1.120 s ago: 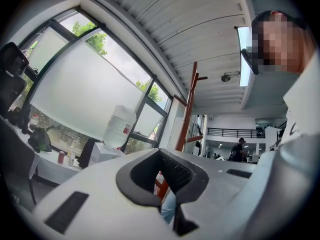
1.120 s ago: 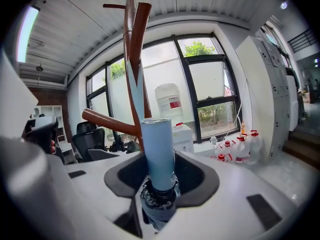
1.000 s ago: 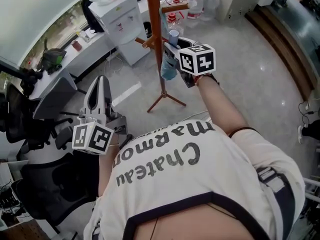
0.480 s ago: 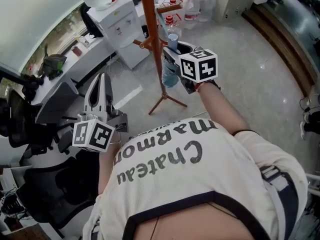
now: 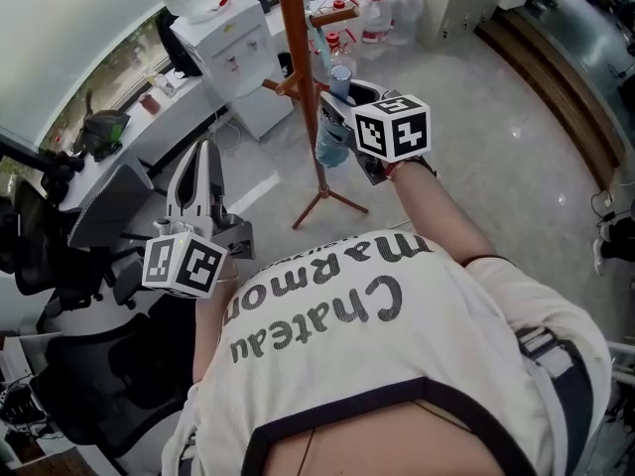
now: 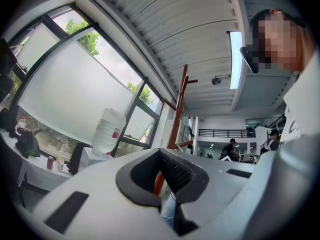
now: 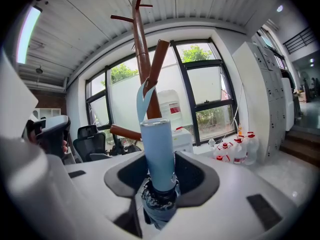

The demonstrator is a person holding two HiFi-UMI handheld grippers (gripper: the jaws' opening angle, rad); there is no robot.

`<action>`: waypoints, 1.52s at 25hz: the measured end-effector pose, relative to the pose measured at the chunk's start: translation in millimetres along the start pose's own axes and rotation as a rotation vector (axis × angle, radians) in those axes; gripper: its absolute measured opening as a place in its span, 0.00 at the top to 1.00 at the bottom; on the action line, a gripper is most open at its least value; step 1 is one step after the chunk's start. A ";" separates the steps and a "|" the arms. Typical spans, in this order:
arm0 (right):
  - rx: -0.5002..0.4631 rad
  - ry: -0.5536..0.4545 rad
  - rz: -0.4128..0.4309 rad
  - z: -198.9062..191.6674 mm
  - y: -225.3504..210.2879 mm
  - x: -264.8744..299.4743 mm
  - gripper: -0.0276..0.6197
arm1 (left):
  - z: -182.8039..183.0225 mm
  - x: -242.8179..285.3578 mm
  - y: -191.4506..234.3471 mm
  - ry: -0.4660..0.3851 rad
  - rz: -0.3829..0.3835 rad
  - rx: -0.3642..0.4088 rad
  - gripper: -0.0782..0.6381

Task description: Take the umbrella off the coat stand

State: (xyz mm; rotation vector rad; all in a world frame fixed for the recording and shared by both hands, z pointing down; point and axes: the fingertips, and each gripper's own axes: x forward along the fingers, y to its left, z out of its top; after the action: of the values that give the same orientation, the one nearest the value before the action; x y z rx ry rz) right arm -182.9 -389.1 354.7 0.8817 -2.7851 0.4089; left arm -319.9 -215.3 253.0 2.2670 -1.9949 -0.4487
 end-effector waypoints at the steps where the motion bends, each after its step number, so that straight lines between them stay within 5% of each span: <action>1: 0.004 -0.001 0.001 0.2 0.3 -0.3 0.68 | -0.4 -0.1 -0.2 0.000 -0.002 0.000 0.88; 38: 0.020 -0.090 -0.042 25.7 -17.3 -24.3 0.69 | -9.4 29.0 -6.8 0.006 -0.071 -0.022 0.88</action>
State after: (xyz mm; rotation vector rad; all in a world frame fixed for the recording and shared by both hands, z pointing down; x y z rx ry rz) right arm -155.7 -397.9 327.6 0.9841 -2.8428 0.4008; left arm -307.8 -244.0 255.5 2.3290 -1.9023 -0.4665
